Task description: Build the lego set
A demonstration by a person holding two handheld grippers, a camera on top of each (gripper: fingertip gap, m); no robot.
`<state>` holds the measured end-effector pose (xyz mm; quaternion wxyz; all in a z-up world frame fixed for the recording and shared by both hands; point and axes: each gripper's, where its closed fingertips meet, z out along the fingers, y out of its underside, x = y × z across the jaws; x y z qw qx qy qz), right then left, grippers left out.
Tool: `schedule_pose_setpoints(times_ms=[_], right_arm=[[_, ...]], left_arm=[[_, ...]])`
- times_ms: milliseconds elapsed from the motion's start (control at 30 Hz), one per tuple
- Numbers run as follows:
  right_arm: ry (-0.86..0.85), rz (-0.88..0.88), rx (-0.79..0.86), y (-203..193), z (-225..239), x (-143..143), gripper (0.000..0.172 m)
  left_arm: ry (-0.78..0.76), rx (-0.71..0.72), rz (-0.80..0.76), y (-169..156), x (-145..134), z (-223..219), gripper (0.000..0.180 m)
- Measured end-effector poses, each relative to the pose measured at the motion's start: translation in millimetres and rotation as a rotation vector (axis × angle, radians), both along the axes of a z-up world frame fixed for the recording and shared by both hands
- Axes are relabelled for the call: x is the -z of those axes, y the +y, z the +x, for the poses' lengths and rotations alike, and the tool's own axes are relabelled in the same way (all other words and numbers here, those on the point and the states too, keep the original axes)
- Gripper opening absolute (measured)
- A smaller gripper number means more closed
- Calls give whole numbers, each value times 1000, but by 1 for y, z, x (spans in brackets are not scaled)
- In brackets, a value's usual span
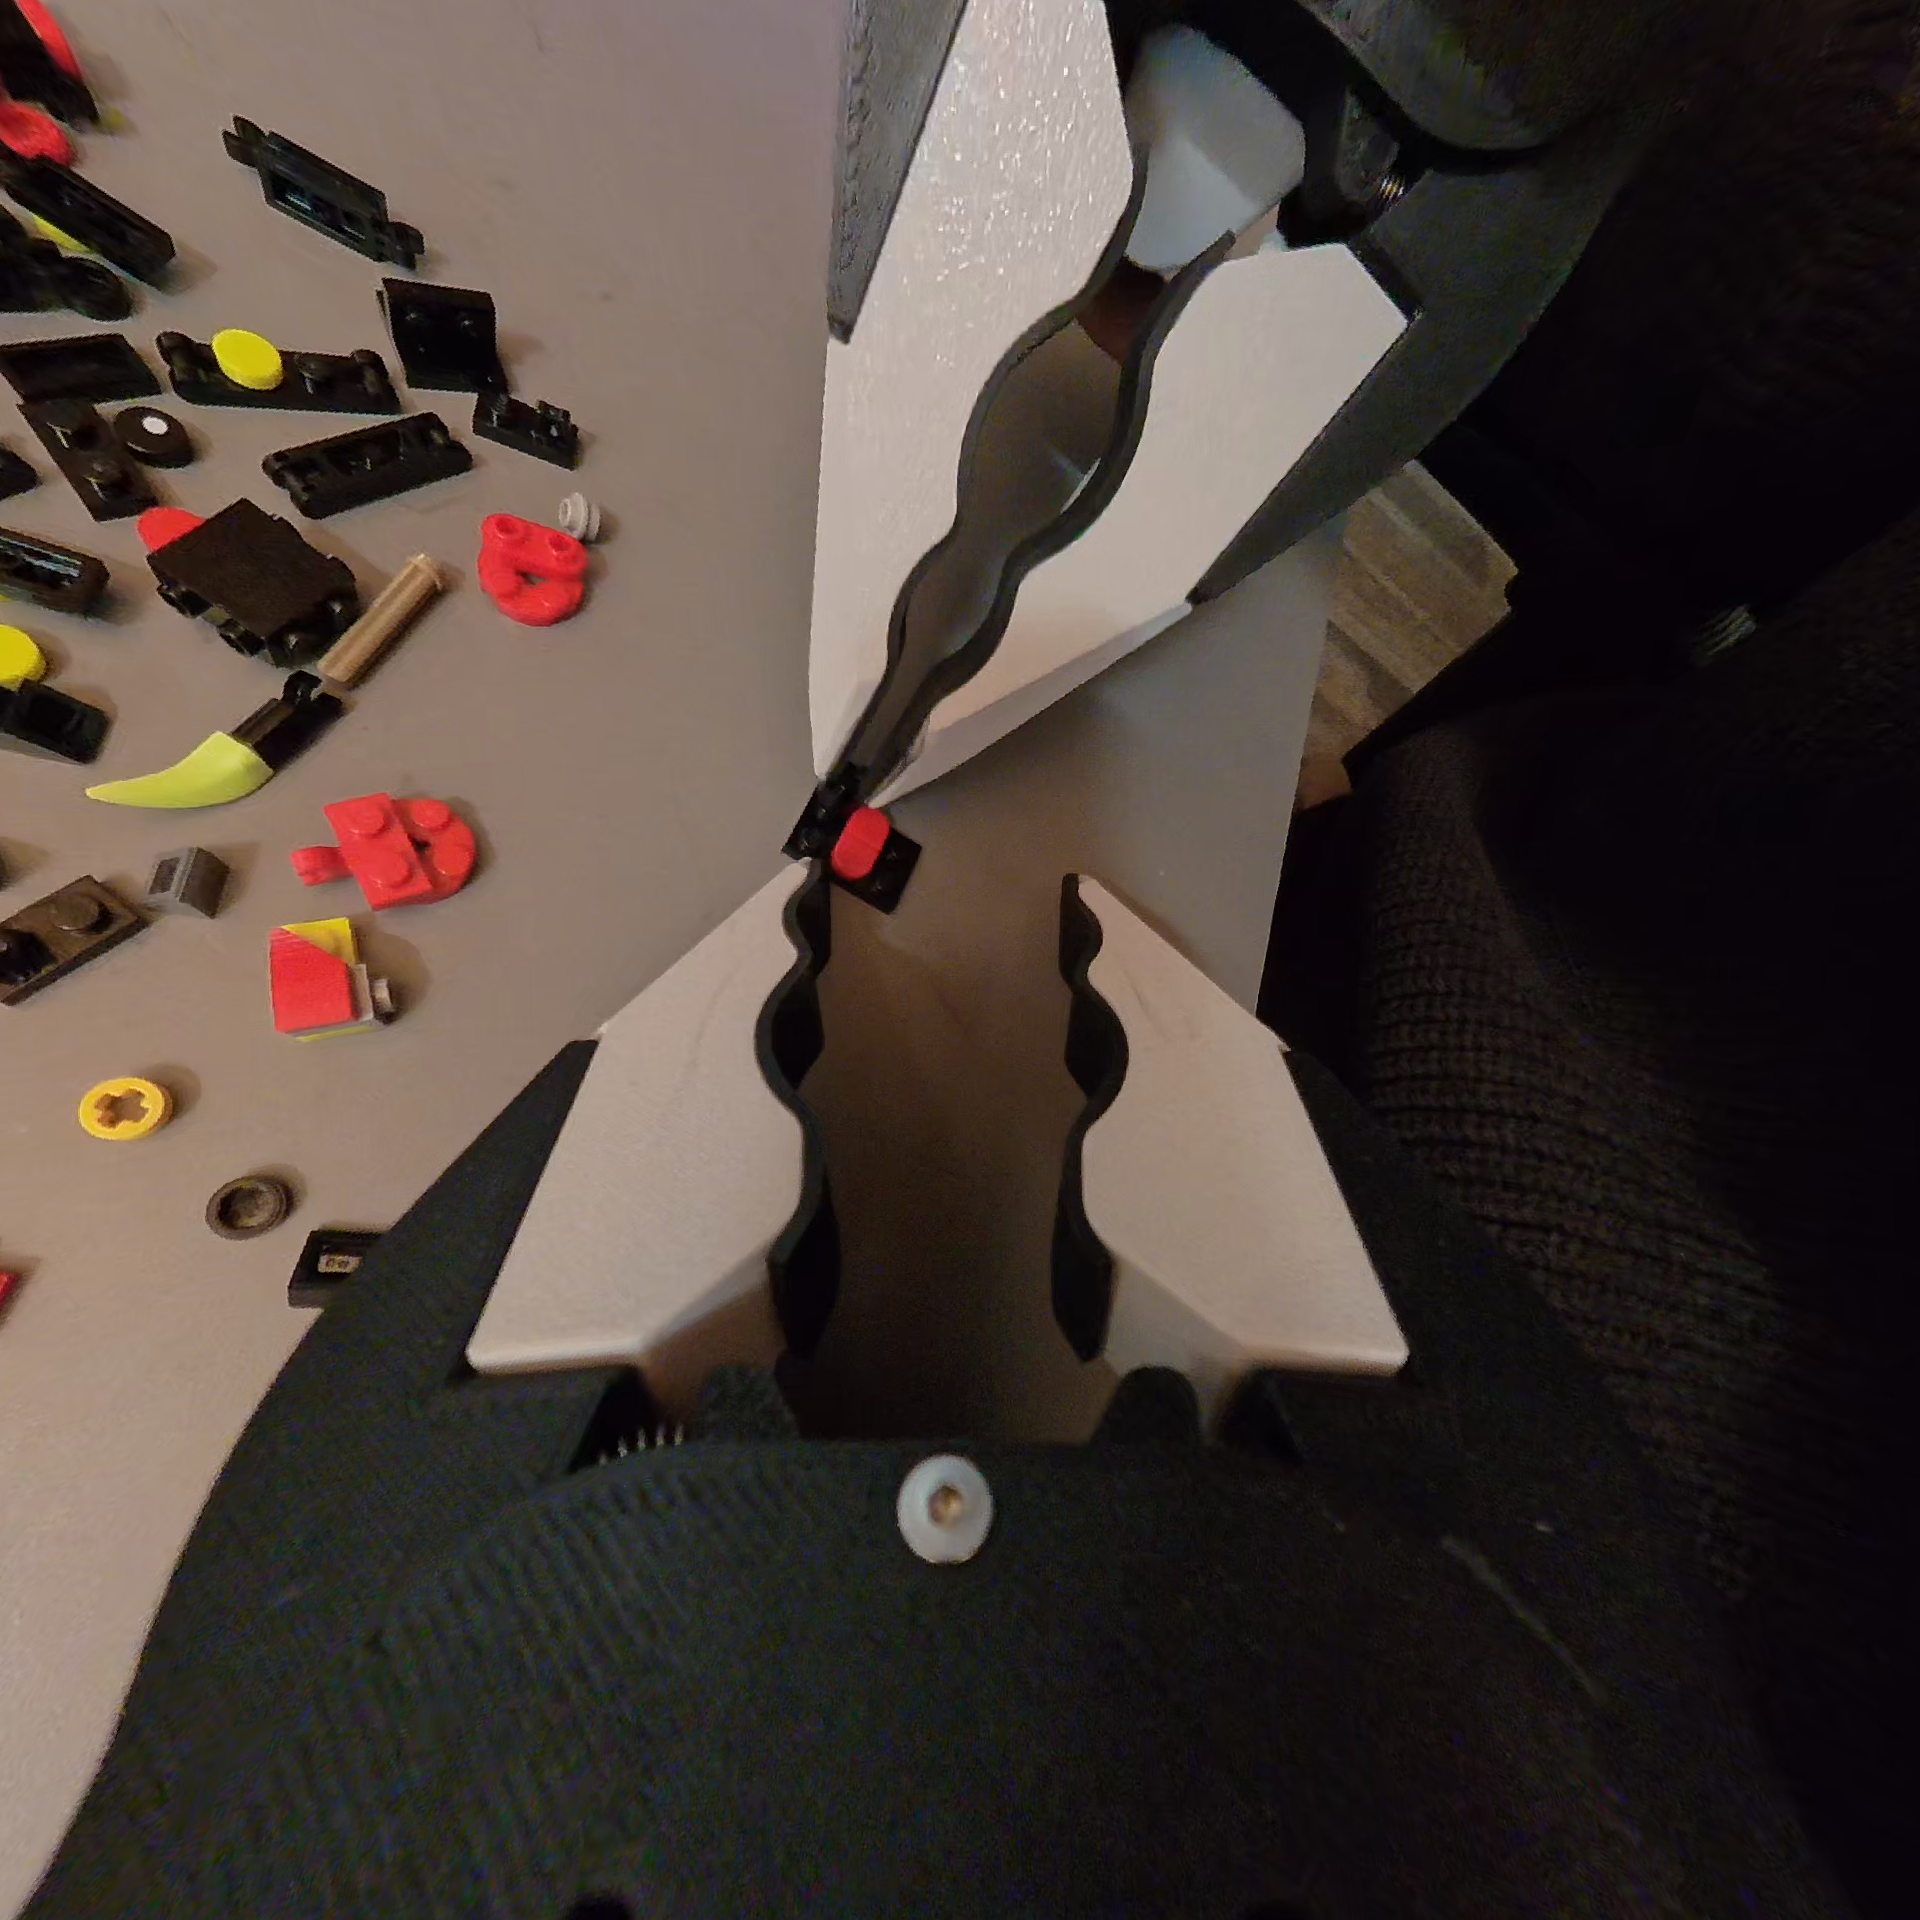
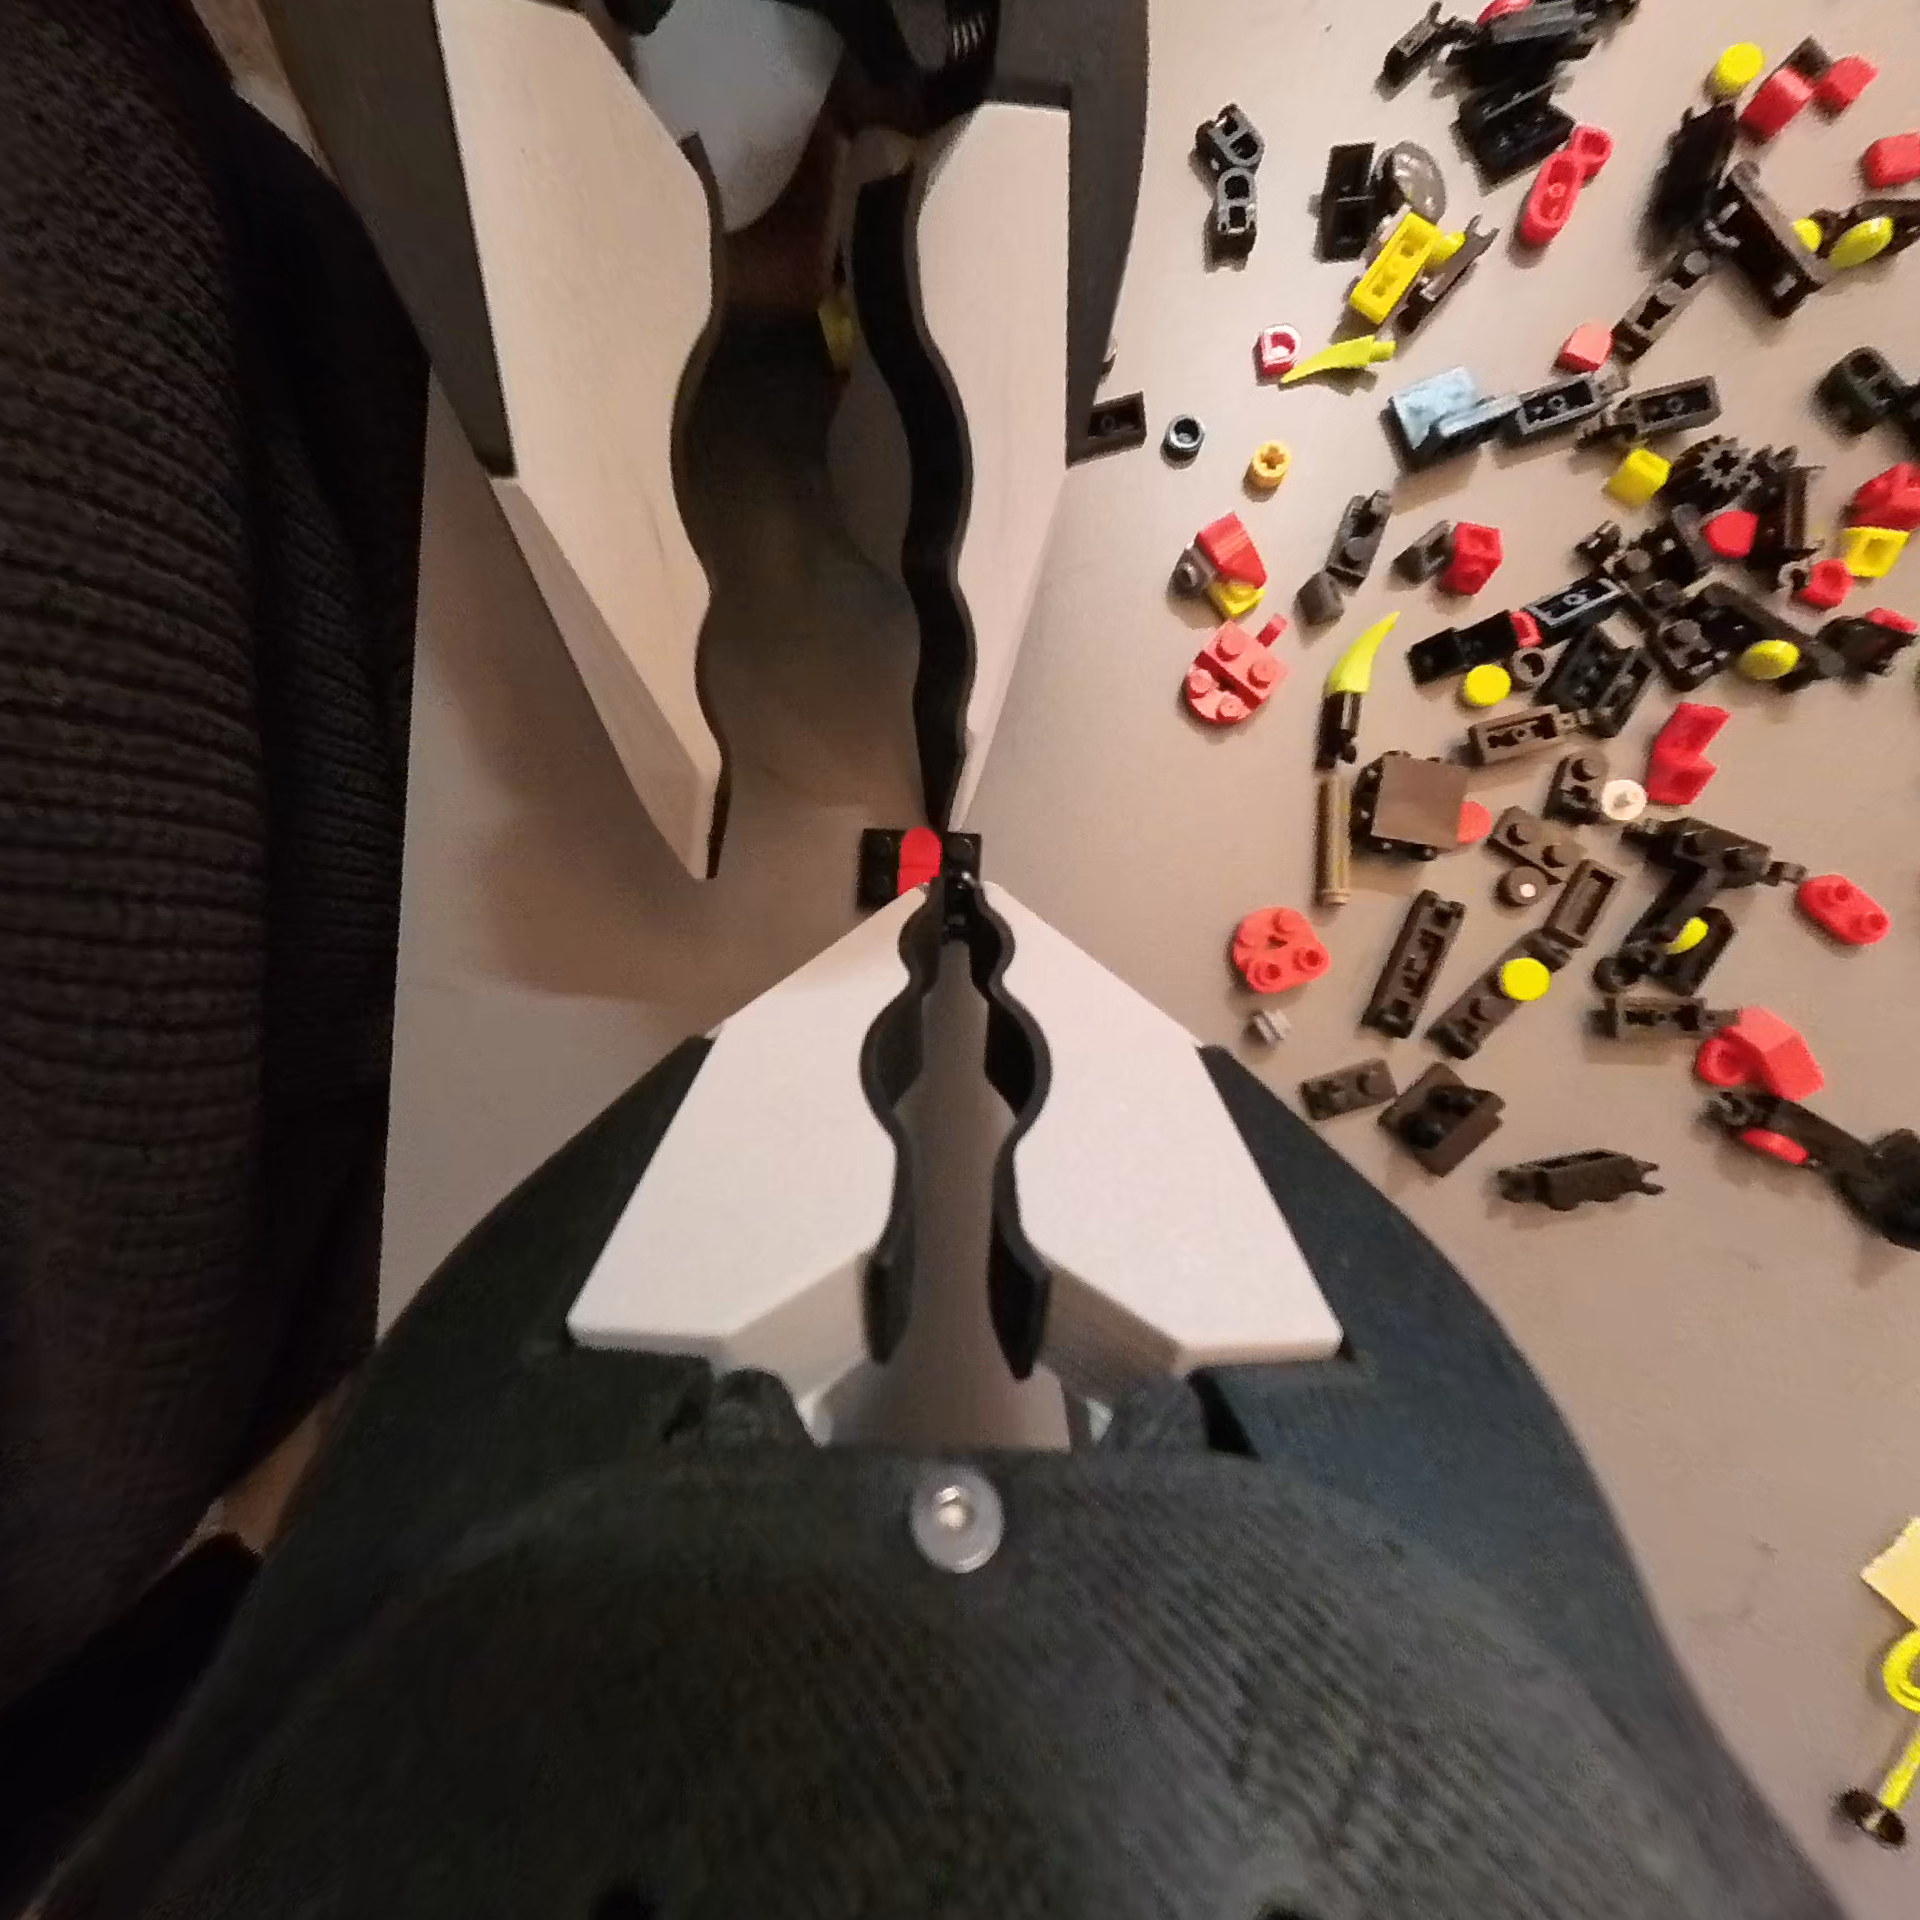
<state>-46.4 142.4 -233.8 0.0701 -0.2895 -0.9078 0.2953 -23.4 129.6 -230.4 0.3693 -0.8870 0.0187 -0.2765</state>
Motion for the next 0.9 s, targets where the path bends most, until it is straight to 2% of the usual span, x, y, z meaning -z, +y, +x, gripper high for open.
schedule_pose_setpoints(times_ms=[567,900], right_arm=[[-86,62,31,0,0,2,3],[-124,91,31,-2,1,4,3]], left_arm=[[0,-1,2,0,0,1,43],[15,-14,1,0,1,-1,37]])
